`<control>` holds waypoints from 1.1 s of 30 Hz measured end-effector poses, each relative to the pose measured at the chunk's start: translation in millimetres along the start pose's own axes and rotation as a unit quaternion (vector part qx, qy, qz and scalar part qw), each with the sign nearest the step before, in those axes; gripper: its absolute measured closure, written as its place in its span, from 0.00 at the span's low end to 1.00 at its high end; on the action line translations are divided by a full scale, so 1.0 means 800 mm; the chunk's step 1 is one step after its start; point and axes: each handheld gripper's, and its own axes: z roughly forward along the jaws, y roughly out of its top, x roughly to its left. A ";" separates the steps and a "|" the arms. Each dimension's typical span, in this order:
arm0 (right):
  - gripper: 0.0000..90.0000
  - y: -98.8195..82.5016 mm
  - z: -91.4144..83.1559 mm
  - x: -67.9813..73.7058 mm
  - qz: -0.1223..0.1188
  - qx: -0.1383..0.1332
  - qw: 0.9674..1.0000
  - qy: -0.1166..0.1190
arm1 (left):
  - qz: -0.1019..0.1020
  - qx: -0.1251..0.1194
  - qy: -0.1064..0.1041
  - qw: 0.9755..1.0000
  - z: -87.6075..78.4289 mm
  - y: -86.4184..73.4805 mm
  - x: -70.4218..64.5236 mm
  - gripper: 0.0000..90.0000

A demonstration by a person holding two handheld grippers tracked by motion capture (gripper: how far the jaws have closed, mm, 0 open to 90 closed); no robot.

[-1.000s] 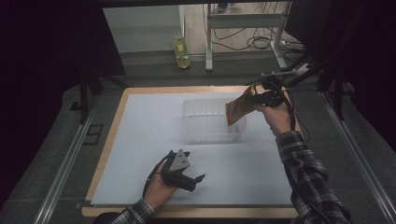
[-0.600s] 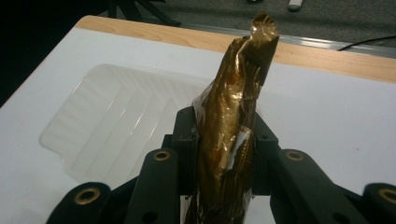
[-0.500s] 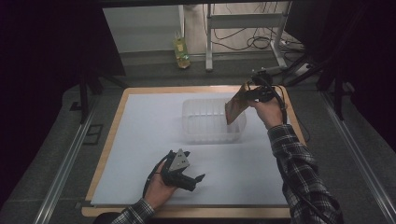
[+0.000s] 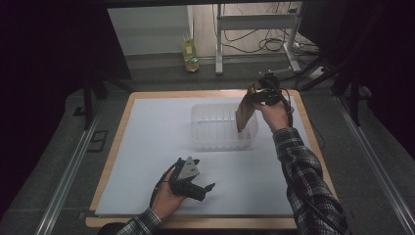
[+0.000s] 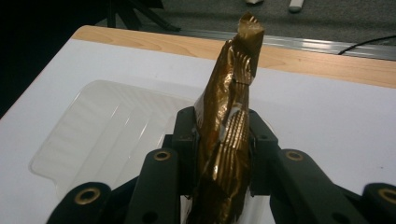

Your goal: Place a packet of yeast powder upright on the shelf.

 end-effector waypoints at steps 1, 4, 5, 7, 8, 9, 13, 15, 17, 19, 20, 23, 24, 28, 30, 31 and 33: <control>0.79 0.000 0.002 0.001 -0.001 0.002 1.000 0.000 | 0.000 -0.001 0.000 1.000 0.000 0.000 0.000 0.05; 0.79 0.000 0.008 0.004 -0.002 0.002 1.000 0.001 | 0.000 -0.001 -0.001 1.000 0.000 0.000 0.000 0.05; 0.79 -0.001 0.011 0.006 -0.003 0.004 1.000 0.000 | 0.000 0.000 -0.001 1.000 0.000 0.000 0.000 0.05; 0.79 -0.002 0.017 0.008 -0.003 0.005 1.000 0.002 | 0.000 0.000 -0.001 1.000 0.001 0.000 -0.001 0.05; 0.79 -0.003 0.020 0.009 -0.003 0.007 1.000 0.002 | 0.000 0.001 -0.001 1.000 0.000 0.000 -0.001 0.05; 0.79 -0.004 0.023 0.010 -0.005 0.009 1.000 0.001 | 0.000 0.001 -0.001 1.000 0.000 0.000 0.000 0.05; 0.78 -0.009 0.036 0.011 -0.002 0.014 1.000 0.003 | -0.002 -0.001 -0.002 1.000 0.001 0.000 0.000 0.05; 0.78 -0.011 0.041 0.011 0.002 0.014 1.000 0.004 | -0.002 -0.001 -0.002 1.000 0.001 0.000 0.000 0.05; 0.78 -0.014 0.045 0.011 0.003 0.014 1.000 0.004 | 0.000 0.001 -0.002 1.000 0.001 0.000 0.000 0.05; 0.78 -0.016 0.047 0.011 0.005 0.012 1.000 0.006 | 0.002 0.002 -0.002 1.000 0.001 0.000 -0.001 0.05; 0.78 -0.017 0.047 0.011 0.005 0.010 1.000 0.006 | 0.003 0.002 -0.001 1.000 0.001 0.000 -0.001 0.05; 0.78 -0.019 0.047 0.009 0.005 0.007 1.000 0.007 | 0.003 0.003 -0.002 1.000 0.001 0.000 -0.001 0.05; 0.78 -0.020 0.047 0.009 0.005 0.006 1.000 0.007 | 0.003 0.003 -0.002 1.000 0.001 0.000 -0.001 0.05; 0.78 -0.023 0.046 0.006 0.002 0.002 1.000 0.006 | 0.005 0.004 -0.002 1.000 0.002 0.000 -0.002 0.05; 0.77 -0.024 0.046 0.003 0.005 -0.001 1.000 0.008 | 0.006 0.005 -0.002 1.000 0.002 0.000 -0.002 0.05; 0.77 -0.025 0.045 0.001 0.005 -0.001 1.000 0.008 | 0.006 0.005 -0.002 1.000 0.002 0.000 -0.002 0.05; 0.76 -0.027 0.044 -0.002 0.005 -0.007 1.000 0.008 | 0.005 0.006 -0.001 1.000 0.002 0.000 -0.002 0.05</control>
